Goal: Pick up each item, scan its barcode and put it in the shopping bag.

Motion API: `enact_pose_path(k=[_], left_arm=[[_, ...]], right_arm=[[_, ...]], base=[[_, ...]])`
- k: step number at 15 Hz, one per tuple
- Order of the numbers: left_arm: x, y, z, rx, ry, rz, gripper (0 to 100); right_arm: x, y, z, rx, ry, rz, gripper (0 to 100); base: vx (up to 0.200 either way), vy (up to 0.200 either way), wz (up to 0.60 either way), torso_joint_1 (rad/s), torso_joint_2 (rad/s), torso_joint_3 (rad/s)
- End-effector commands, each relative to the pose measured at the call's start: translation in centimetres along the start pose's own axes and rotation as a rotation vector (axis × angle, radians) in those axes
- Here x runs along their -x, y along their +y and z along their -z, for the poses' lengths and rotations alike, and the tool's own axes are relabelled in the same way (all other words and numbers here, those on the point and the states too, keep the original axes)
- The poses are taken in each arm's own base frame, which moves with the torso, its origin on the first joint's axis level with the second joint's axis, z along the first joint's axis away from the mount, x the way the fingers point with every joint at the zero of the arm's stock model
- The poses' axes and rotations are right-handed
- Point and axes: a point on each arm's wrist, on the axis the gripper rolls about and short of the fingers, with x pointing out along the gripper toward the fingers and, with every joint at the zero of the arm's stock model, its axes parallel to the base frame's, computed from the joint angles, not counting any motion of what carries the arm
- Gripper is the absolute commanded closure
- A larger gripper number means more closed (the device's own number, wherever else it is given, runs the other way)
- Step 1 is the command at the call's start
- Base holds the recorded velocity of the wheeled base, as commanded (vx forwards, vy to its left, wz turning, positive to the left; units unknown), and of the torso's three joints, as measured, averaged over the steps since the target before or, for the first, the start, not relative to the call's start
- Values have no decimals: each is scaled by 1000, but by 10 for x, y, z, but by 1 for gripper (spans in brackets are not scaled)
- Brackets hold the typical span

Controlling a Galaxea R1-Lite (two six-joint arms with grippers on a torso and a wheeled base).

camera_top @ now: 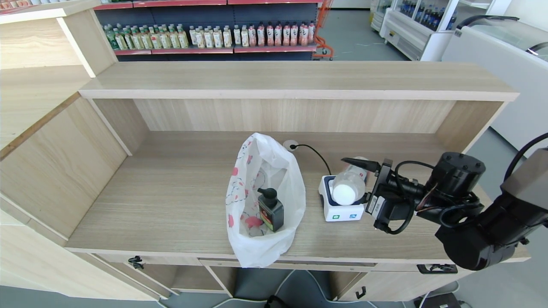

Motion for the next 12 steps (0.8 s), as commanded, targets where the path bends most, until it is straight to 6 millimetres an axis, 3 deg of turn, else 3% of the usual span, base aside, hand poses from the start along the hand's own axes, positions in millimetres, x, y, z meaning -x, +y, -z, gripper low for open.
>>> enact_pose_path(k=[1,12], left_arm=[[0,0,0,0,0,0,0],[0,0,0,0,0,0,0]], right_arm=[[0,4,3,-6,4,-7,100],[10,13,16,73,30,1,100]], base=[[0,0,0,0,0,0],[0,0,0,0,0,0]])
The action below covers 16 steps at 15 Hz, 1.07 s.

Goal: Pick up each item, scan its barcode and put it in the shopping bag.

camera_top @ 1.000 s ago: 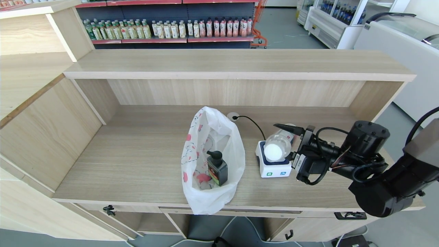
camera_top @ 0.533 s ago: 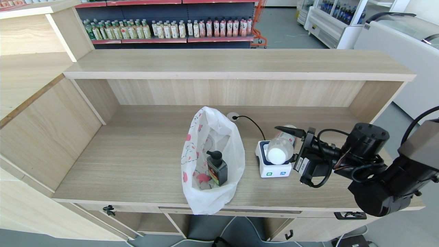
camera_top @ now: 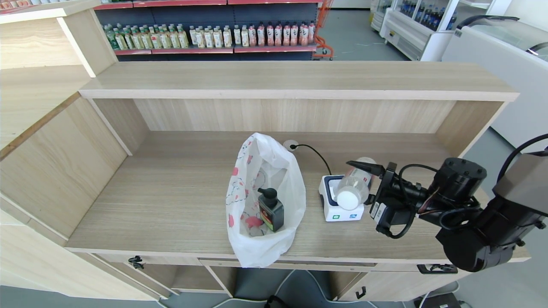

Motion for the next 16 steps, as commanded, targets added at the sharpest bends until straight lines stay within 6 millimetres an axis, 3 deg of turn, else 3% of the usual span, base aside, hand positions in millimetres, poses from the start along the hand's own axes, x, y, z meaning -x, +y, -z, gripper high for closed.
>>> enact_pose_path(k=[1,6,16], left_arm=[[0,0,0,0,0,0,0],[0,0,0,0,0,0,0],[0,0,0,0,0,0,0]], right_arm=[[-1,6,0,-24,-3,-15,100],[-6,20,2,-89,-87,-57,100],[-10,23,13,-78,-111,-50,100]], base=[[0,0,0,0,0,0],[0,0,0,0,0,0],[0,0,0,0,0,0]])
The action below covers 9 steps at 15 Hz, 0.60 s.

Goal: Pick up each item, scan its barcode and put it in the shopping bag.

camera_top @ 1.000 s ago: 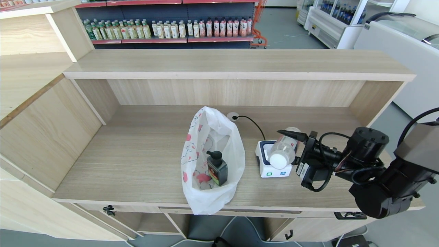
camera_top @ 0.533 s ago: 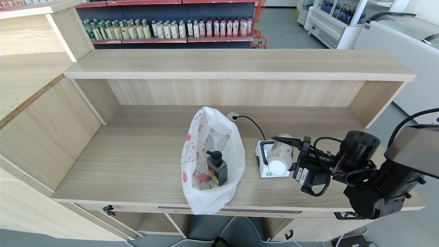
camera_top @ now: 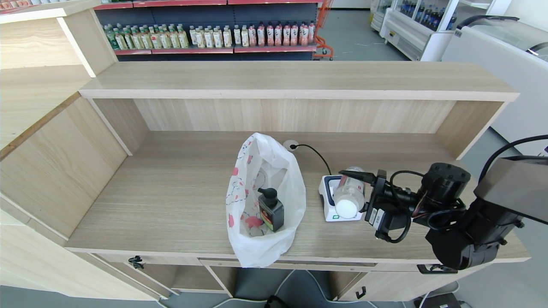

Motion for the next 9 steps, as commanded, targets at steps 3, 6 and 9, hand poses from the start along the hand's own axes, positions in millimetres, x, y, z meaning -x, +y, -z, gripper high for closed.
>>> enact_pose_path(k=[3,6,9], left_arm=[[0,0,0,0,0,0,0],[0,0,0,0,0,0,0],[0,0,0,0,0,0,0]], right_arm=[[-3,3,5,-9,-2,2,100],[-6,6,7,-34,-4,-2,100],[-6,7,7,-35,-6,-4,100]], base=[[0,0,0,0,0,0],[0,0,0,0,0,0],[0,0,0,0,0,0]])
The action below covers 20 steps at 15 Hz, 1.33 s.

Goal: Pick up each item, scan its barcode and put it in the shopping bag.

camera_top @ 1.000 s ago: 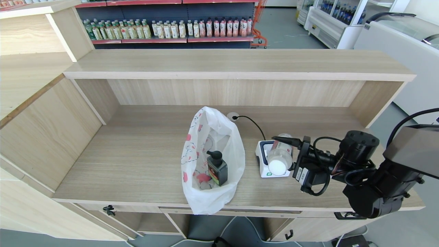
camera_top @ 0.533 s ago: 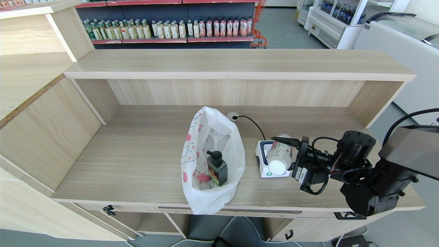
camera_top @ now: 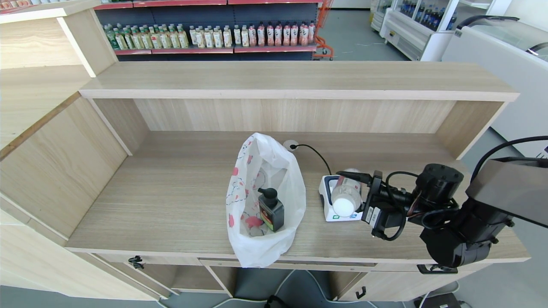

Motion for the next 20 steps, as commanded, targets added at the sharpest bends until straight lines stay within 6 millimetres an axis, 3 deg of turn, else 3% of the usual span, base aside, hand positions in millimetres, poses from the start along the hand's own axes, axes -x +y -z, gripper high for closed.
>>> enact_pose_path(k=[1,6,9,11,13,15,17,20], left_arm=[[0,0,0,0,-1,0,0],[0,0,0,0,-1,0,0],[0,0,0,0,-1,0,0],[0,0,0,0,-1,0,0],[0,0,0,0,-1,0,0],[0,0,0,0,-1,0,0],[0,0,0,0,-1,0,0],[0,0,0,0,-1,0,0]], right_arm=[[-1,1,1,0,0,-1,100],[-1,-12,-3,5,-9,25,100],[20,-75,-42,-88,57,177,100],[56,-105,-82,-280,369,449,100],[74,-108,-100,-430,646,624,100],[99,-107,-124,-783,886,770,100],[111,-97,-134,-987,882,818,100],[97,-99,-133,-1069,784,852,100]], base=[[0,0,0,0,0,0],[0,0,0,0,0,0],[0,0,0,0,0,0],[0,0,0,0,0,0],[0,0,0,0,0,0],[0,0,0,0,0,0],[0,0,0,0,0,0],[0,0,0,0,0,0]])
